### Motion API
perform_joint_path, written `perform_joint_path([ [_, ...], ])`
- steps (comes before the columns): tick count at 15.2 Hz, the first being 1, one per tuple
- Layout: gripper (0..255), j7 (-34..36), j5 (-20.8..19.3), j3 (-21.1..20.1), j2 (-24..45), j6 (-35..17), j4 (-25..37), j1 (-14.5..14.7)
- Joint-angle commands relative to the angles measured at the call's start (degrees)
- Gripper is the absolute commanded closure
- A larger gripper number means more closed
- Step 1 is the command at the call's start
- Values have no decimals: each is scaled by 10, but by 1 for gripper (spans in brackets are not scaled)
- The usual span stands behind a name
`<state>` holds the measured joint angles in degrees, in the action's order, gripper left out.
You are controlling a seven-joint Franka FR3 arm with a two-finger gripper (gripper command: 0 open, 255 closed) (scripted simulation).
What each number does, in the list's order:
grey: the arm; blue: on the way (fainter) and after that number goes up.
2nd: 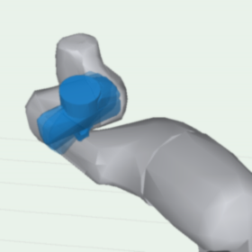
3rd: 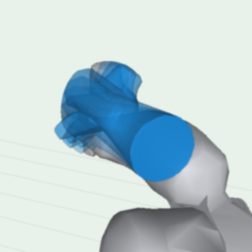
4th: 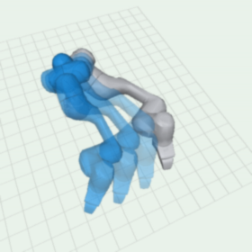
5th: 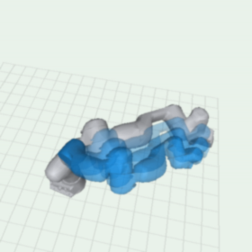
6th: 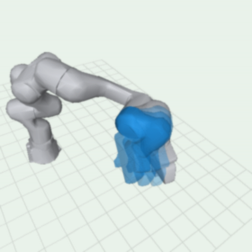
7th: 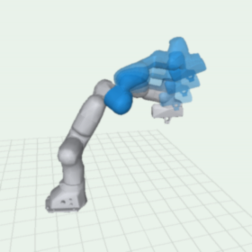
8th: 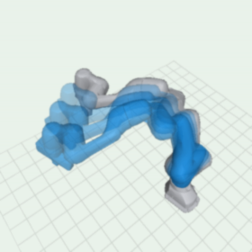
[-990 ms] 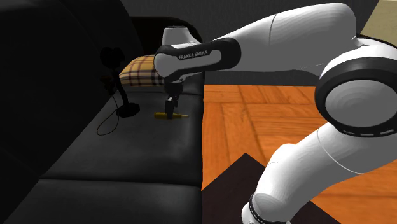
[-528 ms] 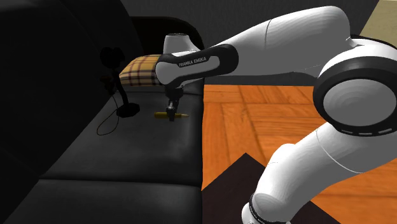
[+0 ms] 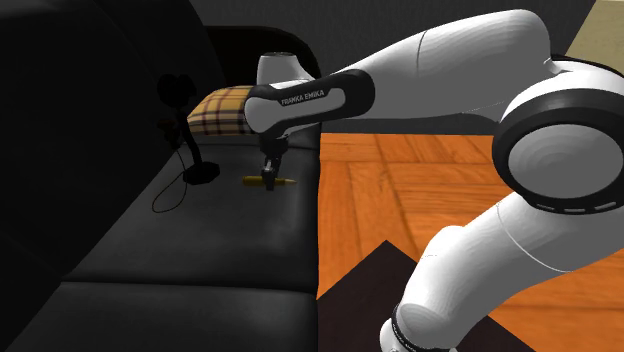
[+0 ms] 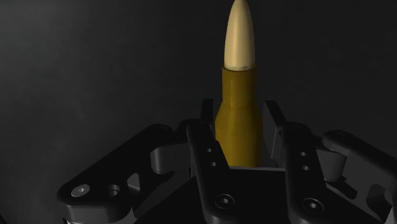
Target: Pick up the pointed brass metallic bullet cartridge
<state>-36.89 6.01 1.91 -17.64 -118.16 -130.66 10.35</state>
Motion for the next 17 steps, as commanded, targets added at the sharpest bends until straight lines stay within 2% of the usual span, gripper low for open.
perform_joint_path([
  [1,255,1,0,-1,0,9,3,1],
  [15,255,12,-5,-1,-12,118,100,0],
  [17,255,12,-5,-1,-12,119,101,0],
])
